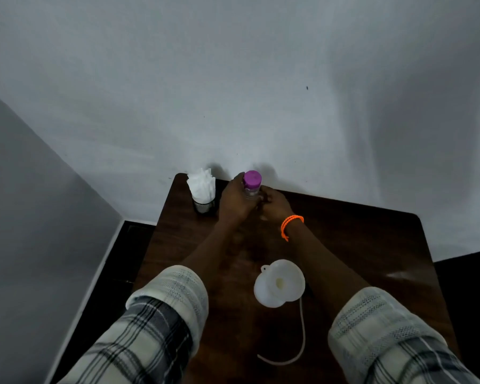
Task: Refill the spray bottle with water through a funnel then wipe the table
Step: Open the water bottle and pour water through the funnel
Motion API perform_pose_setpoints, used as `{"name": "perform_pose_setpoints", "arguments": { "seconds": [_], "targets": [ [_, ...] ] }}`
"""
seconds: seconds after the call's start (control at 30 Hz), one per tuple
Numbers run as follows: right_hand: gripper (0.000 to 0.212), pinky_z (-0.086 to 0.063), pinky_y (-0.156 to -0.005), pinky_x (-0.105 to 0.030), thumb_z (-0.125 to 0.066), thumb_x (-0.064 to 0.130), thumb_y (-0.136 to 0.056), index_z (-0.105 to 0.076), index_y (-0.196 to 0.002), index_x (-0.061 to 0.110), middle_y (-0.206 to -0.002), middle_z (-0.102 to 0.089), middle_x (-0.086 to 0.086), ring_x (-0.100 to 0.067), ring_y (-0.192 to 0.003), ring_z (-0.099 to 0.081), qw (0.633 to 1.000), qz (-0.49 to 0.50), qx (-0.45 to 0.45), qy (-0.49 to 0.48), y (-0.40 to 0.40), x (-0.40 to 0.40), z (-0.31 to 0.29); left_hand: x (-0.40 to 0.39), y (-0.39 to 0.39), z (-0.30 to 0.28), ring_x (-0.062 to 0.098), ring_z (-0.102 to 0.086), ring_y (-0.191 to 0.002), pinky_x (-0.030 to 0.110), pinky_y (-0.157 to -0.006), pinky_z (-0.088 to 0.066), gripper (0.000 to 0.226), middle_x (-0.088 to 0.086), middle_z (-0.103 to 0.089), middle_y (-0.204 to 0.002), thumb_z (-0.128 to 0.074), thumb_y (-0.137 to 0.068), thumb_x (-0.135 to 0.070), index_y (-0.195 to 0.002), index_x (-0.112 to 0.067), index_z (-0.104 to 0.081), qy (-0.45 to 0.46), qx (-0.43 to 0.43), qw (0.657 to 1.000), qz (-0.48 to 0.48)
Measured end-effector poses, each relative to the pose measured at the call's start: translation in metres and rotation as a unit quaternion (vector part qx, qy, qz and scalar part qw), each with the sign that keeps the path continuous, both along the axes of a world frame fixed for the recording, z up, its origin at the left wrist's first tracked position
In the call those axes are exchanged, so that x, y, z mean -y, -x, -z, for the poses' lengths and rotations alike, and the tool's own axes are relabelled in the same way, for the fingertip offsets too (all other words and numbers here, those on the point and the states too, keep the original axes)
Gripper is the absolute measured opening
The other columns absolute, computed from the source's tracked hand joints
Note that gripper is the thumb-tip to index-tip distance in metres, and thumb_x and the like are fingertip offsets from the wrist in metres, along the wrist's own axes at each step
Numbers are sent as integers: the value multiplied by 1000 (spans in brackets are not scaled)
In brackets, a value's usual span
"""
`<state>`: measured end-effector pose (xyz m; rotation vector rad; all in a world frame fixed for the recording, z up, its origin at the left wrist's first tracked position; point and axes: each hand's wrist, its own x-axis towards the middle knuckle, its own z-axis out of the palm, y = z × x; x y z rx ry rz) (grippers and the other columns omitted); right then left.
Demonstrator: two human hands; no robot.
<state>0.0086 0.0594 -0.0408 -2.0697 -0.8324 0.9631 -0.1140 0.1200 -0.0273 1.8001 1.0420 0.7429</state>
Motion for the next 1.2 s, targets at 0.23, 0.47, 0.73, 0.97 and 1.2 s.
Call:
{"name": "perform_pose_setpoints", "arguments": {
  "seconds": [0.23,0.47,0.73,0.97,1.2],
  "targets": [
    [51,-57,-85,-43,-57,12,-69,-71,-117,21,-106,-75,-8,-29,-96,-69,999,-16,44,-13,5,4,-5,-5,-9,7,17,-67,-93,32,-81,-53,39,0,-73,-100,-80,-75,-26,-111,-17,-66,14,0,1000,-18],
    [47,-52,-80,-22,-73,15,-68,-70,-114,25,-104,-76,6,-3,-93,-70,995,-52,64,-52,2,21,-28,1,-2,-14,1,-65,-87,19,-79,-51,35,-9,-72,-97,-77,-81,-28,-114,-20,-67,-13,27,999,-11],
    [48,-47,-76,-6,-87,21,-75,-69,-120,23,-104,-75,12,7,-93,-67,980,-11,78,-184,-5,43,-88,16,-5,-94,-5,-65,-84,9,-71,-46,35,-13,-73,-92,-76,-83,-44,-112,-25,-70,-27,63,997,24],
    [43,-59,-88,-40,-88,28,-73,-73,-112,24,-101,-78,3,-14,-96,-73,970,-16,62,-234,-12,91,-138,36,-5,-148,3,-69,-94,25,-85,-56,39,-11,-74,-101,-82,-78,-37,-113,-24,-72,14,57,993,100],
    [31,-59,-91,-41,-84,11,-79,-75,-109,13,-102,-79,-6,-24,-98,-74,962,-26,-11,-271,-11,142,-185,56,3,-200,24,-62,-122,41,-104,-51,43,10,-67,-129,-66,-95,-12,-137,-14,-57,159,188,935,255]
  ]
}}
